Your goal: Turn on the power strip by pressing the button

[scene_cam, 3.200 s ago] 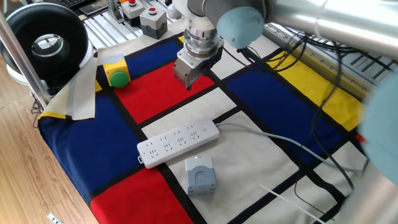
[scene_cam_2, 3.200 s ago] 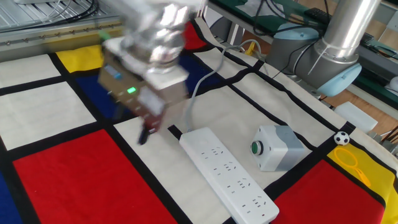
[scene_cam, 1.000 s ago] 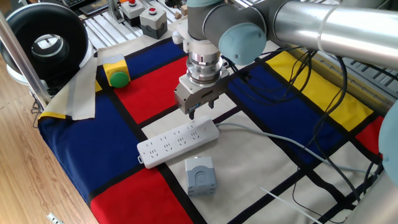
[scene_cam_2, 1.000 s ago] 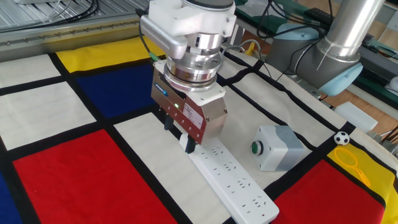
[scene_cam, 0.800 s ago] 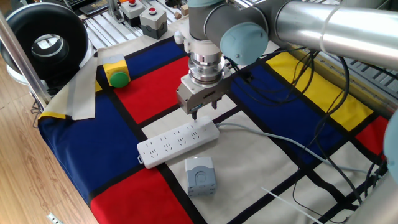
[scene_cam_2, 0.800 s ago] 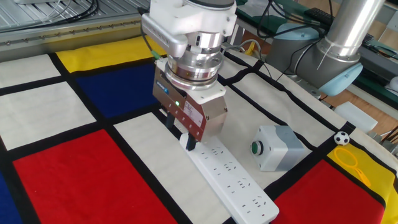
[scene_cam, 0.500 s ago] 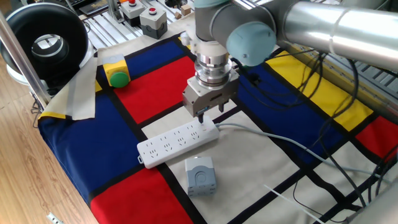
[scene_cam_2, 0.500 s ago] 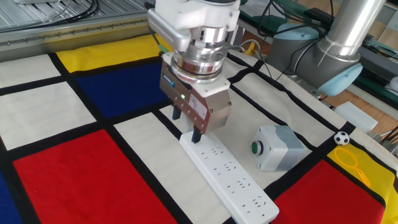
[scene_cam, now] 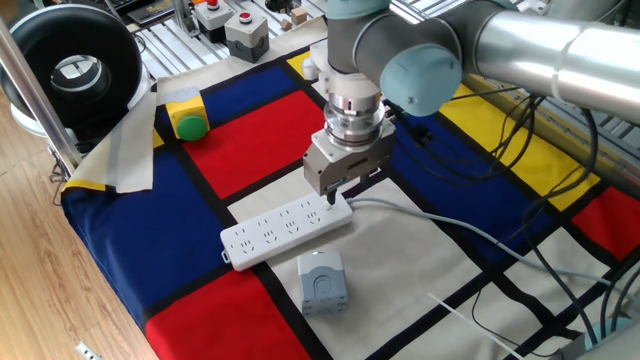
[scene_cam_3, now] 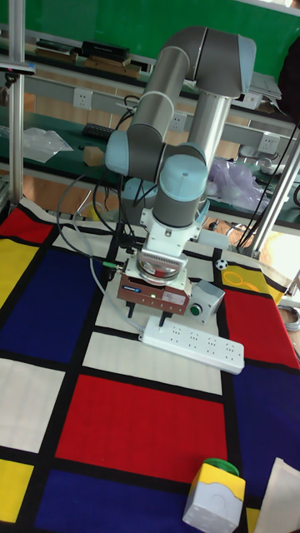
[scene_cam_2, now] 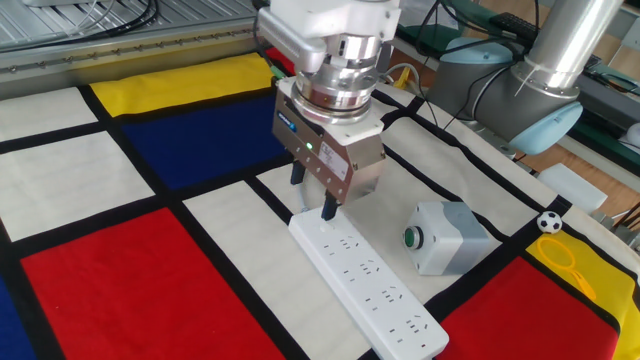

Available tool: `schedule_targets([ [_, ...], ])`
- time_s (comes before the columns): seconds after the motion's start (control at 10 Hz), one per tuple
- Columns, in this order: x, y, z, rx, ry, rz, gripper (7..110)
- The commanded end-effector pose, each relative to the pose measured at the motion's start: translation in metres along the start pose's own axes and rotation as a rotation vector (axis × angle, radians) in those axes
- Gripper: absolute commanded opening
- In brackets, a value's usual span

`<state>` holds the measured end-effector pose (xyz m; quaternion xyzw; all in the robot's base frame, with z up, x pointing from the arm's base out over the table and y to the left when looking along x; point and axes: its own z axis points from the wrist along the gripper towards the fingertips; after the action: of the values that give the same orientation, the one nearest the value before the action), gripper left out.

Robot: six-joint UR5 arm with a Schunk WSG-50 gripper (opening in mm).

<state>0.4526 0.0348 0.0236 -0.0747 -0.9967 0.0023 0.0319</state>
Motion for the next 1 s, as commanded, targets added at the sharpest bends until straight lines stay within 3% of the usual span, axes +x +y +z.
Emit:
schedule_targets([
  [0.0, 0.002, 0.009, -0.002, -0.028, -0.024, 0.013, 66],
  [0.3, -0.023, 0.014, 0.0, -0.042, -0.104, 0.009, 66],
  [0.9, -0.011, 0.011, 0.005, -0.032, -0.058, 0.038, 66],
])
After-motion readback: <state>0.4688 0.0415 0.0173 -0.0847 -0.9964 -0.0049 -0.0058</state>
